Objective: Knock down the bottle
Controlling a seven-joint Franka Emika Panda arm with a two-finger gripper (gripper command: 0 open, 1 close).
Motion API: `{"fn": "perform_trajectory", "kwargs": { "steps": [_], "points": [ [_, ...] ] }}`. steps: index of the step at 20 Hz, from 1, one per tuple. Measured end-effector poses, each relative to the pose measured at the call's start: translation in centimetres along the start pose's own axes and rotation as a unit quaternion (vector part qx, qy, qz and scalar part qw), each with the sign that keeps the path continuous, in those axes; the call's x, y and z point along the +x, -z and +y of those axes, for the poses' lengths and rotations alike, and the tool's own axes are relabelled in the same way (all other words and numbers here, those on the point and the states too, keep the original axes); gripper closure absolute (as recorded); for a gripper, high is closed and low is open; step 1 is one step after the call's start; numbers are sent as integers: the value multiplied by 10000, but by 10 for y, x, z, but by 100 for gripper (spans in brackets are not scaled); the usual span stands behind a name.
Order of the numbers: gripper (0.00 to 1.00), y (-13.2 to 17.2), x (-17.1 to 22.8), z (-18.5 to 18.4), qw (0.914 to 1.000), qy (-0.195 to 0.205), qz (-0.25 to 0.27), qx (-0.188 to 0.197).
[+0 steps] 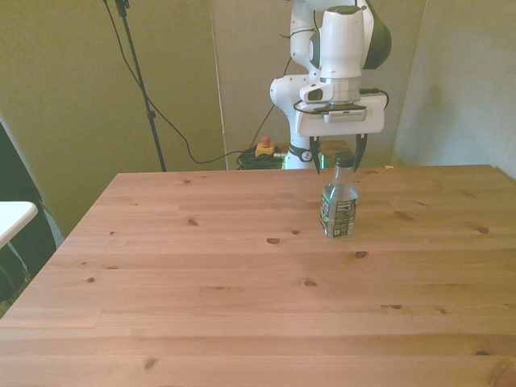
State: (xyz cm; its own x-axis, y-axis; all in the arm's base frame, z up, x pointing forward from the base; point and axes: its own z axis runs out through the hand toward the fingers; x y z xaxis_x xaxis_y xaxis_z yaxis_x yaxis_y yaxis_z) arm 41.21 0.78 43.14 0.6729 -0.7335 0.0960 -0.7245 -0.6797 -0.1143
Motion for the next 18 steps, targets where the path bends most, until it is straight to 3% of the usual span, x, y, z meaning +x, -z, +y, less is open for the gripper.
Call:
{"fn": "perform_trajectory", "kwargs": {
  "steps": [8,9,18],
  "points": [
    [0,11,20,14,9990,141,329,-265],
    [100,16,25,17,9988,150,393,-260],
    [100,47,41,5,9975,245,661,-56]
  ]
}}
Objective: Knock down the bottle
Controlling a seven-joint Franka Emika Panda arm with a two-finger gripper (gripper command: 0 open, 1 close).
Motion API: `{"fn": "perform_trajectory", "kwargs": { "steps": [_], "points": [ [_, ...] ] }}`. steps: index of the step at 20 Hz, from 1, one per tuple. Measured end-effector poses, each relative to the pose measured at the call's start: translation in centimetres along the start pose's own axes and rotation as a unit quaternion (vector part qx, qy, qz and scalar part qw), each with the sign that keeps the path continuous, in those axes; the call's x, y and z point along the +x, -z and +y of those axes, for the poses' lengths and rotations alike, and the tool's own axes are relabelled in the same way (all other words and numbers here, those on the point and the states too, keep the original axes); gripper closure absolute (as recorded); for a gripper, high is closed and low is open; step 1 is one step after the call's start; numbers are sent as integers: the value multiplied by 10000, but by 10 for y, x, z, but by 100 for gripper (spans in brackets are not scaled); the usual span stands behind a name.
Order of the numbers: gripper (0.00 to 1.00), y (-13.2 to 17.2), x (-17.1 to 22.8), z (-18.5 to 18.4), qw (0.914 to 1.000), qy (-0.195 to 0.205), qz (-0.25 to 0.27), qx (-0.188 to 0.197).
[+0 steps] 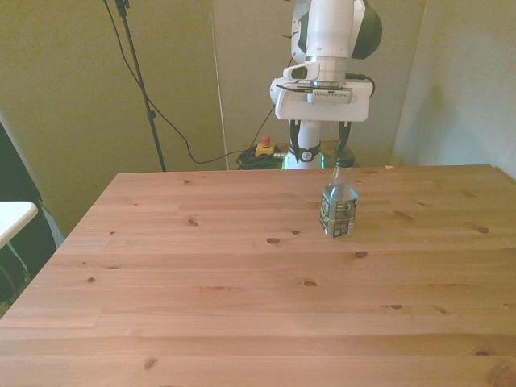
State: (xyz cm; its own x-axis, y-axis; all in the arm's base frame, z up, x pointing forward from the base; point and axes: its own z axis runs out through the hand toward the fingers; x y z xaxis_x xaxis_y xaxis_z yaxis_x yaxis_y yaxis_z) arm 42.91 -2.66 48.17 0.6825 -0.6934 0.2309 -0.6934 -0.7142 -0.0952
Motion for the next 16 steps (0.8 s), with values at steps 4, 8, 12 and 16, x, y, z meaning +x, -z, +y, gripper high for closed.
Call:
{"fn": "perform_trajectory", "kwargs": {
  "steps": [4,8,12,16],
  "points": [
    [100,2,0,-11,10000,35,49,-16],
    [100,2,4,-20,9999,-38,127,-71],
    [100,2,5,-26,9998,-110,150,-71],
    [100,-2,7,-29,9997,-181,167,-64]
  ]
}}
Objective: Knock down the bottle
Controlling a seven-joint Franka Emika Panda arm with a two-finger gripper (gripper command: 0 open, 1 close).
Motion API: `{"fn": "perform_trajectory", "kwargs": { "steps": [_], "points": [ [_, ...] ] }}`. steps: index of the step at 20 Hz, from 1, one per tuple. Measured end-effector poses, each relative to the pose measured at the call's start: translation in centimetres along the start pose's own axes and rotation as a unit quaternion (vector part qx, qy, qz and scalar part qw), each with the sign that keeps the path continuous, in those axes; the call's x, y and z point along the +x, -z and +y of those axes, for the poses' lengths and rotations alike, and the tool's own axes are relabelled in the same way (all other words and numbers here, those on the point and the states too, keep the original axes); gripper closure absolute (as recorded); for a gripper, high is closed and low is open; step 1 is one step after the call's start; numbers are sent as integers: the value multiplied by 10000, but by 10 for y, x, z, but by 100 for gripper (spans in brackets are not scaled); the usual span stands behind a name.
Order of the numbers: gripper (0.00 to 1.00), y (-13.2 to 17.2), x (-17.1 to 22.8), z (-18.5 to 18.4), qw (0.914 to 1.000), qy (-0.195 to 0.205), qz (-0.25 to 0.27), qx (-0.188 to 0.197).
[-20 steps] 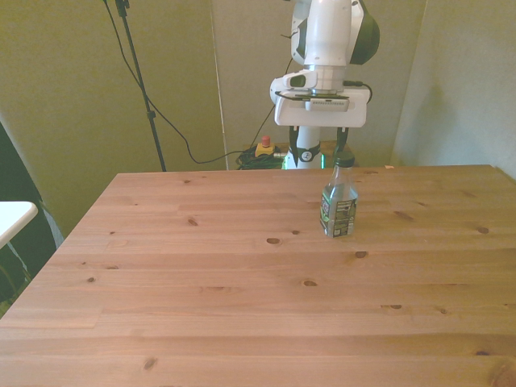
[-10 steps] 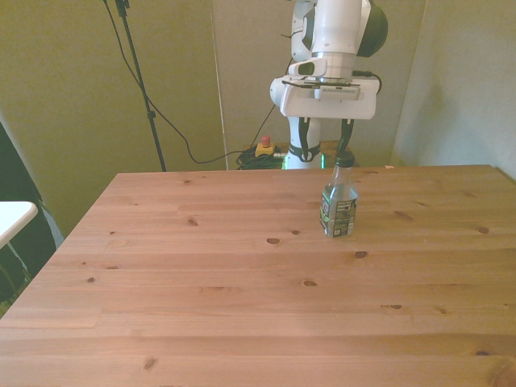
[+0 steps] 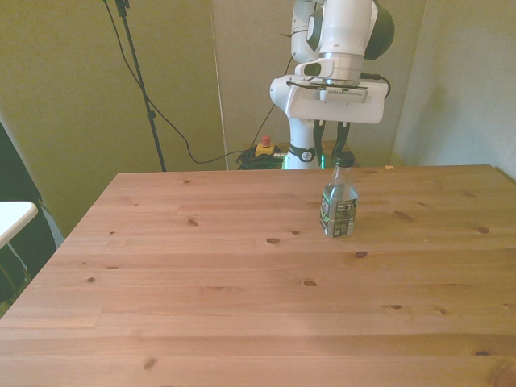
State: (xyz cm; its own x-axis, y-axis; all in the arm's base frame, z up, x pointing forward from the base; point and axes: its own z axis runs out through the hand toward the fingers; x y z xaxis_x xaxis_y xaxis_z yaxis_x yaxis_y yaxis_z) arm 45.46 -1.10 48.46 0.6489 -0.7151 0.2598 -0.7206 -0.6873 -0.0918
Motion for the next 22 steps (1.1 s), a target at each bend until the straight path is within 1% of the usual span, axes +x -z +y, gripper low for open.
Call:
{"fn": "perform_trajectory", "kwargs": {
  "steps": [8,12,18,22],
  "points": [
    [100,2,3,-18,9998,-147,122,58],
    [100,5,12,-41,9986,-414,311,93],
    [100,-18,37,-90,9959,-767,484,73],
    [100,-38,44,-116,9953,-832,477,97]
  ]
}}
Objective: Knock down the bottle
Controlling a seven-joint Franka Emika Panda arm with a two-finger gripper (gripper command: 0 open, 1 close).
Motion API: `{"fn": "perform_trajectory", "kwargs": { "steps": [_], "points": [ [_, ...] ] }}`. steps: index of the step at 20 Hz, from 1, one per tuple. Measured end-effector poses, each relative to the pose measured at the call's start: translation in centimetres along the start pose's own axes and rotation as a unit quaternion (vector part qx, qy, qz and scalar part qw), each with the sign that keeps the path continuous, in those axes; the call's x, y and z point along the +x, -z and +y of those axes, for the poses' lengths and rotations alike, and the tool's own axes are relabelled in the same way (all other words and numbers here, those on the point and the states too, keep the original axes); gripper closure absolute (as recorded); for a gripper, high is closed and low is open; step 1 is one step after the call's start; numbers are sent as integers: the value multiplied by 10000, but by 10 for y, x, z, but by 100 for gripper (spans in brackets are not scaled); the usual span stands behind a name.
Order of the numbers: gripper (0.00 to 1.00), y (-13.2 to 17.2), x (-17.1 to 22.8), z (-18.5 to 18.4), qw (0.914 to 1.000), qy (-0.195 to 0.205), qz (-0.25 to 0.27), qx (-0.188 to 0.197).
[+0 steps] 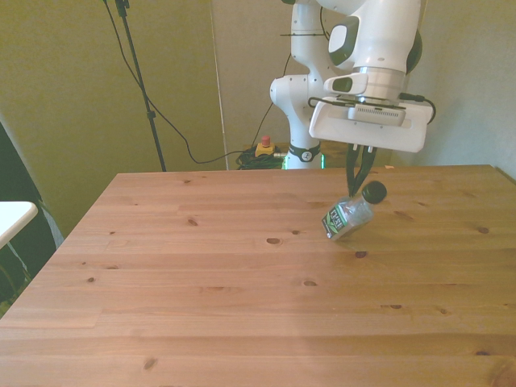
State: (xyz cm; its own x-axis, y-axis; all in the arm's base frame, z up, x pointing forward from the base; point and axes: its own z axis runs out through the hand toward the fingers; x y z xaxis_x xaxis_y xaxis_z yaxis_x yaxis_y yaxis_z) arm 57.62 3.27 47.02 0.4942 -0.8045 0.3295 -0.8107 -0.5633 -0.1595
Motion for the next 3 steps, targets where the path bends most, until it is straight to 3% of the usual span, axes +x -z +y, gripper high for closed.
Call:
{"fn": "perform_trajectory", "kwargs": {
  "steps": [3],
  "points": [
    [100,-10,-4,-14,10000,-19,-5,35]
  ]
}}
